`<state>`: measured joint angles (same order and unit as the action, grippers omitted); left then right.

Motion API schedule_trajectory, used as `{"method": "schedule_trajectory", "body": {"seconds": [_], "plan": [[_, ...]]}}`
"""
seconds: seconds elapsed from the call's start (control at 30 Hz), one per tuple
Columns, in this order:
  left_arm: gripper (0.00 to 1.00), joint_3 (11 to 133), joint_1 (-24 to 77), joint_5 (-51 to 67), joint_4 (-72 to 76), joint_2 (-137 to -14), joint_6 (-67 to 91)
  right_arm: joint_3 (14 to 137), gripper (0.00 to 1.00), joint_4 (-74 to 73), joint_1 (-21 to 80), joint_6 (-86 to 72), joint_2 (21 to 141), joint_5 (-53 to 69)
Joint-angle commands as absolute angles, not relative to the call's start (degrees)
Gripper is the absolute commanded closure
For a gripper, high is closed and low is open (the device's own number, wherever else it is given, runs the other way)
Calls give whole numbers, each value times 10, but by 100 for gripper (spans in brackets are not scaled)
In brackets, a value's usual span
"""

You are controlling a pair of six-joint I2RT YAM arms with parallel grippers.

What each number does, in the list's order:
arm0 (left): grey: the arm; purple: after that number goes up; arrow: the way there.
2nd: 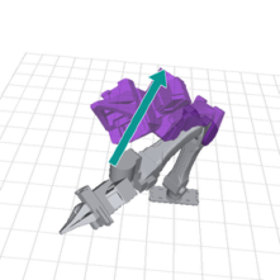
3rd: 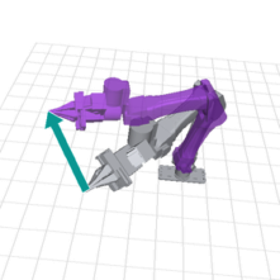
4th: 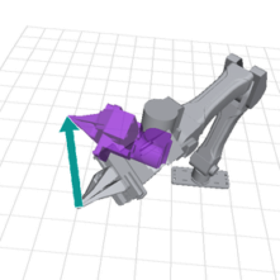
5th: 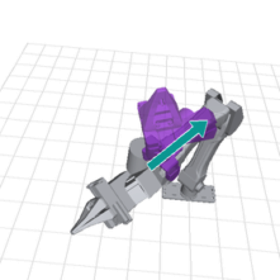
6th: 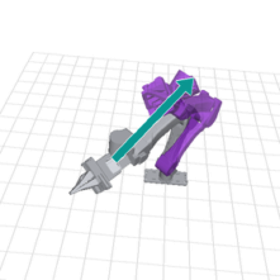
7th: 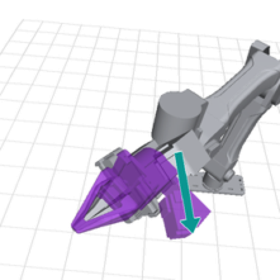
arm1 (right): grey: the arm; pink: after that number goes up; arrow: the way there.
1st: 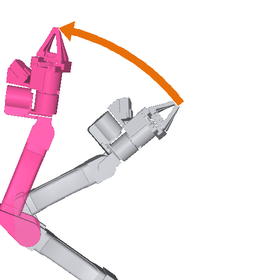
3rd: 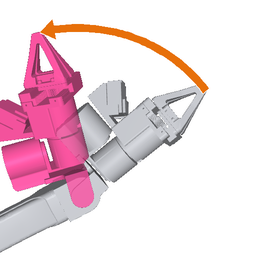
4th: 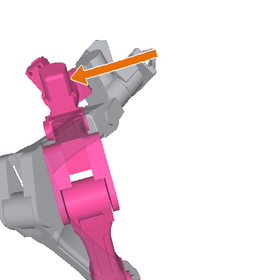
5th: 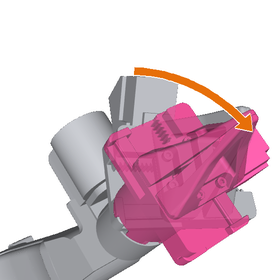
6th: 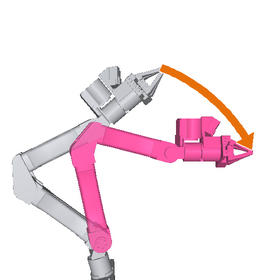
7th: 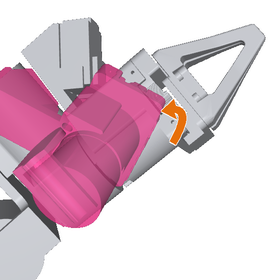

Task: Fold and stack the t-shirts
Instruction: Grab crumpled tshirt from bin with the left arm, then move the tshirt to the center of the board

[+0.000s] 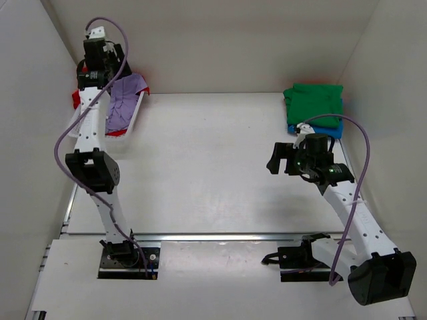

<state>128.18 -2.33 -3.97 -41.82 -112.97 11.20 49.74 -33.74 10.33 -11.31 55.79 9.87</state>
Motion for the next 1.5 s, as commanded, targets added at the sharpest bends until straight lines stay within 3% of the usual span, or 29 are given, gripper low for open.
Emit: {"method": "schedule_trajectory", "body": {"seconds": [0.0, 0.13, 0.27, 0.47, 0.5, 0.63, 0.7, 0.77, 0.83, 0.87, 0.9, 1.0, 1.1, 1.27, 1.47], "plan": [[20, 1306, -80, -105, -392, -1214, 125, 490, 1, -270, 116, -139, 582, 121], [20, 1266, -119, -128, -295, -1268, 140, 514, 1, -277, 119, -125, 627, 127], [17, 1341, -130, -132, -314, -1364, 137, 516, 1, -273, 109, -125, 657, 141], [2, 1432, -144, -131, -377, -1486, 142, 516, 2, -269, 96, -143, 672, 170], [4, 1431, -145, -118, -378, -1496, 148, 518, 2, -266, 95, -145, 671, 171], [71, 1427, -148, -102, -389, -1509, 153, 532, 3, -278, 100, -149, 680, 168], [88, 1428, -145, -104, -386, -1499, 150, 535, 3, -279, 110, -154, 680, 165], [85, 1438, -144, -96, -385, -1487, 151, 534, 4, -275, 113, -163, 680, 170], [73, 1439, -142, -87, -387, -1468, 158, 535, 5, -271, 120, -170, 679, 175], [75, 1436, -137, -78, -383, -1450, 165, 532, 6, -271, 126, -170, 679, 175], [84, 1425, -137, -75, -382, -1428, 164, 536, 6, -271, 127, -176, 678, 173], [100, 1366, -133, -64, -356, -1363, 170, 540, 7, -272, 134, -180, 669, 174], [100, 1289, -131, -61, -305, -1289, 177, 540, 7, -279, 134, -187, 654, 176], [100, 1277, -122, -3, -291, -1196, 189, 531, 8, -283, 139, -190, 622, 173], [100, 1159, -15, 138, -151, -989, 201, 478, 8, -251, 141, -206, 585, 171]]}}
